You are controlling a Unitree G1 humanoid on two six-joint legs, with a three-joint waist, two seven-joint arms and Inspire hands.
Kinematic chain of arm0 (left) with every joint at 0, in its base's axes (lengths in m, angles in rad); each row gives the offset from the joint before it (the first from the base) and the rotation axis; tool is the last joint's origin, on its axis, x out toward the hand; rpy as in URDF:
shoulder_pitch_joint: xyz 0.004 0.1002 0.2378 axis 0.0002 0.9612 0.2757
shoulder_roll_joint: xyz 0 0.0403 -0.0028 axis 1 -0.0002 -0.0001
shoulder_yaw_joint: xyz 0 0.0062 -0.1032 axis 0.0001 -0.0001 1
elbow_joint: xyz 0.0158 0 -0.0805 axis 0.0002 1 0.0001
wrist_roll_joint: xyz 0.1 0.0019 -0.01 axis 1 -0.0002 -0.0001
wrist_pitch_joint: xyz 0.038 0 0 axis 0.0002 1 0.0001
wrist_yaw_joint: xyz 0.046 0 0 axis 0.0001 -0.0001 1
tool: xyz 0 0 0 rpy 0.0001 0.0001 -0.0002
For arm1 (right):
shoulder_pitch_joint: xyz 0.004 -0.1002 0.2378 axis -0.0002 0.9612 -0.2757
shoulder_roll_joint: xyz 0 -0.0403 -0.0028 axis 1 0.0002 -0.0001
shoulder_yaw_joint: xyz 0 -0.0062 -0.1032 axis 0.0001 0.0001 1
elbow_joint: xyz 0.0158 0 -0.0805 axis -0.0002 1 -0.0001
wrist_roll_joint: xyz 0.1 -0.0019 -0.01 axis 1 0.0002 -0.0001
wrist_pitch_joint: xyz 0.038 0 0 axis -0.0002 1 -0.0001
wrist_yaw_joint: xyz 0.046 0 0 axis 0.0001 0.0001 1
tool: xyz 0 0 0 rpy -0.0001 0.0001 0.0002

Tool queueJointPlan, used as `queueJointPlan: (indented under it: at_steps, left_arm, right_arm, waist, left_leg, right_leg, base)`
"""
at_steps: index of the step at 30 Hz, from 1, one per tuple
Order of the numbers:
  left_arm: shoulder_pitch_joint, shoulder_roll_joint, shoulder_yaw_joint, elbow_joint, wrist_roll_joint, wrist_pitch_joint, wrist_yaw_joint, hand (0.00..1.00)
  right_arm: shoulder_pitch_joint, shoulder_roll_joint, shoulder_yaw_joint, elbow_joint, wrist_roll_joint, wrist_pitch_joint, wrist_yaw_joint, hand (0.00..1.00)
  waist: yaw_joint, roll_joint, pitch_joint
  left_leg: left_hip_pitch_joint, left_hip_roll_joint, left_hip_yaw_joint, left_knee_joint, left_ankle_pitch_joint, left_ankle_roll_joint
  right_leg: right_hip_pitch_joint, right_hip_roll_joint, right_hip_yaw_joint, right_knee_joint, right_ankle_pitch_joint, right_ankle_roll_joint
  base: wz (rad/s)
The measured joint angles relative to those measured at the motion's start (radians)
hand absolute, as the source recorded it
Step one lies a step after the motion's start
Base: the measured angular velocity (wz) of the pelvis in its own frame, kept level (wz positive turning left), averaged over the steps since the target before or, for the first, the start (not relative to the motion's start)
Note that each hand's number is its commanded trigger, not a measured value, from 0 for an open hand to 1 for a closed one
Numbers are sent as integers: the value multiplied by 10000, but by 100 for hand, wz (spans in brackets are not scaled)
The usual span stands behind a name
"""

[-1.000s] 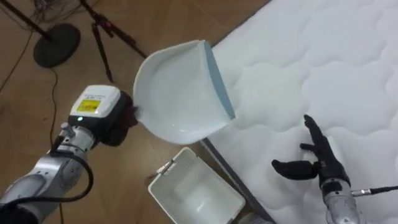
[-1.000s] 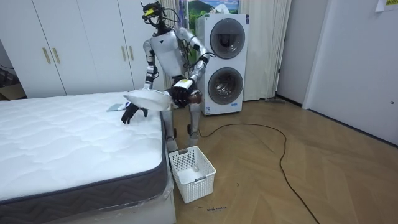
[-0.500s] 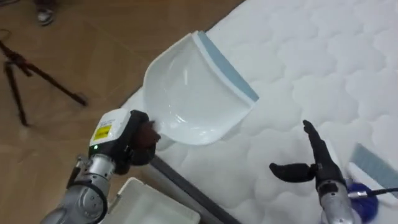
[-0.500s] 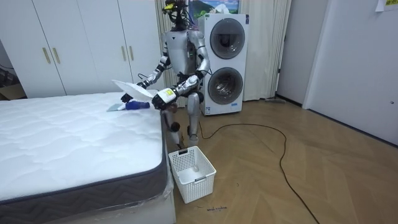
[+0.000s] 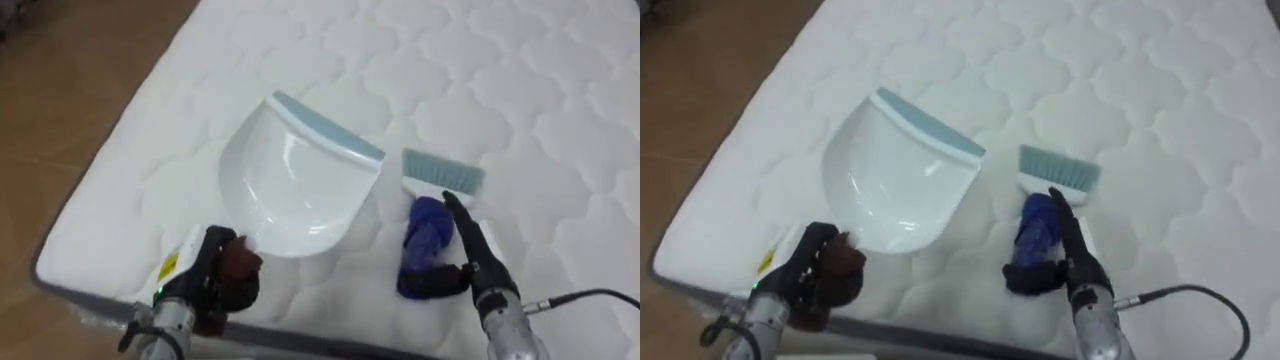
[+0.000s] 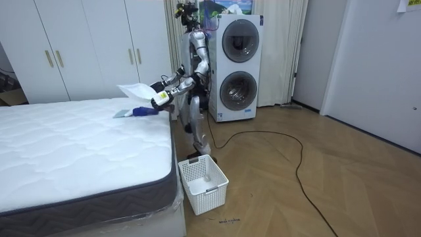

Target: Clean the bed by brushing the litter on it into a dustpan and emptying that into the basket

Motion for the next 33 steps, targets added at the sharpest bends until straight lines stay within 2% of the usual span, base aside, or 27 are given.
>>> queueJointPlan:
  at_steps: [2, 3, 4, 5, 6, 7, 8, 10, 12, 14, 15, 16, 17, 20, 23, 26, 29, 33]
  left_arm:
    - [325, -25, 206, 6, 1, -9, -10, 100]
    - [434, -60, 330, 6, 8, -11, -29, 100]
    - [591, -111, 543, 21, 8, -11, -72, 91]
    - [736, -153, 709, 31, 3, -11, -125, 60]
    - [811, -172, 783, 37, 3, -10, -129, 51]
    - [929, -198, 864, 42, 1, 2, -137, 0]
    - [1081, -253, 957, 43, -18, 10, -166, 0]
    - [1258, -315, 1074, 49, -219, 12, -268, 0]
    - [1368, -322, 1178, 106, -544, 15, -441, 0]
    - [1528, -420, 1271, 550, -1028, 13, -515, 0]
    - [1530, -440, 1273, 699, -1129, 25, -572, 0]
    - [1502, -481, 1275, 932, -1152, 83, -666, 0]
    - [1505, -500, 1283, 1160, -1164, 190, -717, 0]
    - [1502, -529, 1311, 2138, -1821, 262, -942, 0]
    - [1499, -641, 1558, 3085, -2606, 405, -1068, 0]
    - [1422, -726, 1956, 3869, -3148, 442, -1284, 0]
    - [1480, -906, 2392, 4698, -3530, 519, -1457, 0]
    - [1596, -1107, 2906, 5058, -3523, 639, -1582, 0]
  right_arm:
    - [46, -25, 0, 14, -17, -1, 200, 0]
    - [43, -23, -11, 14, -71, -1, 227, 0]
    - [67, -25, -51, 11, -137, 0, 313, 0]
    - [139, -68, -70, 17, -153, 19, 454, 0]
    - [176, -78, -77, 17, -157, 40, 510, 0]
    - [259, -77, -96, 16, -187, 84, 542, 0]
    - [298, -78, -97, 33, -251, 157, 600, 0]
    - [301, -78, -97, 42, -275, 207, 645, 0]
    - [311, -62, -101, 281, -266, 169, 708, 0]
    - [380, -50, -135, 1021, -167, 192, 761, 0]
    - [405, -40, -218, 1205, -125, 197, 763, 0]
    - [414, 1, -444, 1589, -104, 255, 760, 0]
    - [460, 60, -587, 1936, -106, 339, 770, 0]
    - [497, 188, -904, 2631, -95, 340, 784, 0]
    - [606, 356, -1281, 3519, 48, 345, 722, 0]
    - [878, 595, -1827, 4322, 342, 369, 612, 0]
    - [1130, 767, -2142, 4819, 571, 605, 463, 0]
    - [1234, 938, -2165, 5502, 839, 895, 341, 0]
  waist:
    - [257, 17, -20]
    - [342, 63, -56]
    - [351, 73, -65]
    - [368, 73, -68]
    - [378, 79, -75]
    - [390, 82, -79]
    - [421, 87, -85]
    - [417, 109, -107]
    - [344, 35, -163]
    - [346, -120, -198]
    - [310, -153, -184]
    - [280, -57, -229]
    - [311, -128, -270]
    - [298, -131, -206]
    - [106, -124, -193]
    - [104, -134, -177]
    - [128, -126, -185]
    - [172, -157, -181]
  left_leg:
    - [254, -334, -1733, -185, 82, -138]
    - [245, -390, -2151, -231, 85, -147]
    - [311, -507, -2705, -300, 102, -174]
    - [408, -559, -3082, -355, 115, -198]
    - [448, -573, -3223, -368, 115, -198]
    - [515, -614, -3512, -378, 121, -209]
    - [618, -671, -3757, -449, 151, -260]
    - [738, -683, -3835, -581, 172, -296]
    - [808, -678, -3825, -594, 221, -381]
    - [754, -741, -3927, -619, 267, -590]
    - [716, -778, -3992, -1014, 260, -573]
    - [570, -872, -4108, -1643, 329, -530]
    - [662, -895, -3943, -1712, 409, -391]
    - [746, -949, -3854, -1846, 461, -305]
    - [1020, -965, -3856, -2131, 528, -224]
    - [1228, -989, -3839, -2331, 555, -193]
    - [1456, -1012, -3751, -2602, 593, -172]
    - [1504, -1007, -3754, -2702, 599, -177]
  right_leg:
    - [11, 391, 891, -32, 68, -195]
    - [7, 488, 1063, -19, 100, -250]
    - [-15, 646, 1386, -6, 147, -319]
    - [-11, 799, 1710, -8, 173, -355]
    - [-13, 874, 1828, -9, 184, -373]
    - [-17, 992, 2067, -13, 197, -392]
    - [-33, 1058, 2249, -5, 203, -403]
    - [-48, 1163, 2354, -4, 241, -434]
    - [9, 1168, 2481, -100, 272, -446]
    - [405, 1161, 2952, -459, 404, -410]
    - [458, 1172, 3052, -508, 415, -391]
    - [461, 1190, 3163, -520, 417, -325]
    - [406, 1168, 3127, -560, 433, -228]
    - [652, 1182, 2985, -1091, 656, -92]
    - [966, 1155, 2908, -1631, 848, -36]
    - [1197, 1141, 2912, -1909, 901, 8]
    - [1278, 1133, 2926, -1950, 900, 17]
    - [1349, 1150, 2878, -2046, 912, 26]
  base:
    - [-119]
    - [-106]
    - [-85]
    - [-77]
    - [-63]
    - [-59]
    - [-55]
    - [-43]
    - [-15]
    - [-2]
    - [11]
    - [9]
    - [0]
    - [-9]
    - [3]
    - [-1]
    - [-10]
    - [-2]
